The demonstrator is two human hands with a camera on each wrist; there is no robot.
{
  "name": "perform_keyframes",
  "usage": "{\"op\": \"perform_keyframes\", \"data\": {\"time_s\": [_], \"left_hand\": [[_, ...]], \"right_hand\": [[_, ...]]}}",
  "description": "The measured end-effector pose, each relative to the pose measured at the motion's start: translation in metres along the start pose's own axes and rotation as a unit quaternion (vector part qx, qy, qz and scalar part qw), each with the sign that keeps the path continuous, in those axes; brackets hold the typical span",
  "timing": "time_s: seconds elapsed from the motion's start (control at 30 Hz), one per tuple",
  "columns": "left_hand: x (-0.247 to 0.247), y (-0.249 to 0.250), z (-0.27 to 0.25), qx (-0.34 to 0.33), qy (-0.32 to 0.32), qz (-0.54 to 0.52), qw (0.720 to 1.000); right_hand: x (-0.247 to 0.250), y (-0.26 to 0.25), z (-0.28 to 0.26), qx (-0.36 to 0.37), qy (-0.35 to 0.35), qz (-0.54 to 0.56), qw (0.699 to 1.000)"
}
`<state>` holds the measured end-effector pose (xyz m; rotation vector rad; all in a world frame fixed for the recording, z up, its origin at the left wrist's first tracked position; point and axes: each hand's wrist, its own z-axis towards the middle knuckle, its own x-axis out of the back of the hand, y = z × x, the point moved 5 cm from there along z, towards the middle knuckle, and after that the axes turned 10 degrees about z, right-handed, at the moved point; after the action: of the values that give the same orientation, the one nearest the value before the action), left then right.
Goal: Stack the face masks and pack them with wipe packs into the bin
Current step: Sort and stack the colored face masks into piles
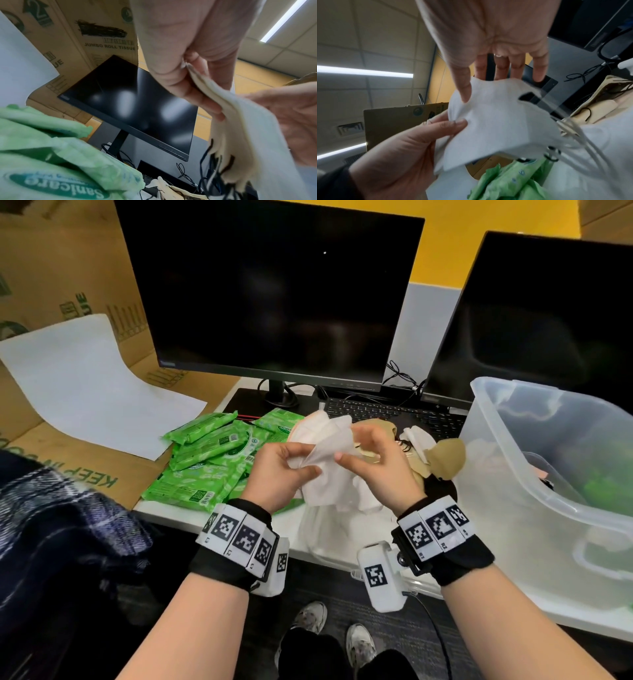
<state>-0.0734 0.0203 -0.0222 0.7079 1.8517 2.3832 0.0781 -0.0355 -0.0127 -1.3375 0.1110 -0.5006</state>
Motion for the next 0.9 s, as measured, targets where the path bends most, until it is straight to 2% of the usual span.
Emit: {"op": "perform_keyframes", "data": {"time_s": [0.07,0.2,0.33,0.5,0.6,0.7,0.8,0.9], "left_hand": [[-0.002,-0.001,-0.001,-0.008,-0.016,-0.005,1.0],[-0.005,-0.004,-0.002,-0.01,-0.017,-0.016,1.0],[-0.006,-0.005,-0.004,0.004,-0.008,-0.051,0.999],[-0.01,-0.005,-0.007,0.038,-0.03,-0.127,0.991],[-0.009,-0.004,-0.008,0.032,-0.035,-0.127,0.991],[-0.007,-0.004,-0.007,0.025,-0.03,-0.118,0.992],[-0.008,-0.003,-0.007,0.02,-0.026,-0.121,0.992],[-0.007,-0.003,-0.007,0.01,-0.018,-0.135,0.991]], "right_hand": [[-0.002,0.004,-0.001,0.009,-0.01,0.005,1.0],[-0.002,0.008,-0.005,0.011,0.02,0.034,0.999],[-0.001,0.004,-0.005,0.007,0.001,0.084,0.996],[0.003,0.005,0.002,-0.026,0.007,0.159,0.987],[0.0,0.006,0.005,-0.05,0.006,0.184,0.982],[-0.001,0.006,0.008,-0.061,0.003,0.179,0.982],[-0.006,0.003,0.007,-0.057,-0.04,0.155,0.986],[-0.001,0.003,0.009,-0.024,-0.008,0.132,0.991]]}}
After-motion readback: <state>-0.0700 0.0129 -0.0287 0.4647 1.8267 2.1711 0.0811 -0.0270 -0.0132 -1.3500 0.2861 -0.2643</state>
